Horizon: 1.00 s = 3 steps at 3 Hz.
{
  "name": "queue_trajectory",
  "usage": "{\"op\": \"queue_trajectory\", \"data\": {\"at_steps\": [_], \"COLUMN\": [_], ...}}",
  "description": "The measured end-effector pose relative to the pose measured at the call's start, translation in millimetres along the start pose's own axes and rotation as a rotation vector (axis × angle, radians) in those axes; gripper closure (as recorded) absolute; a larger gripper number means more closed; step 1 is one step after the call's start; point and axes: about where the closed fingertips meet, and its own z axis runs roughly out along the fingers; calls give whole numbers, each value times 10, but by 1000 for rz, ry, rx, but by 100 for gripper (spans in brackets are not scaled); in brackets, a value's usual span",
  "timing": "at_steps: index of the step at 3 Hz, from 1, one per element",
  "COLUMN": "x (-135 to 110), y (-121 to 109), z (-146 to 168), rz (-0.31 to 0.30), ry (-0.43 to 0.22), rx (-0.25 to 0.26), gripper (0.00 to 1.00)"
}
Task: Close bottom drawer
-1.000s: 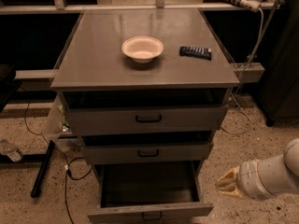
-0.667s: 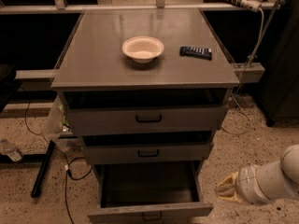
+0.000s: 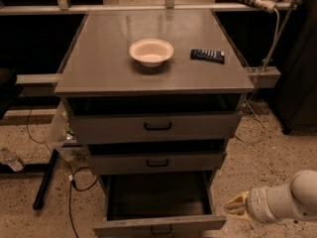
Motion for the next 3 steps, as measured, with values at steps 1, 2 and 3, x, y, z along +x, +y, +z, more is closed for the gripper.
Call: {"op": "queue_trajectory", "data": {"at_steps": [1,2,3], "x": [435,440,711], "y": [-183,-164,-71], "z": [768,882,1382], "rz": [-7,-4,71], "ry": [-111,-103,-47], "rx": [-22,-36,-74], "gripper": [100,100,100]}}
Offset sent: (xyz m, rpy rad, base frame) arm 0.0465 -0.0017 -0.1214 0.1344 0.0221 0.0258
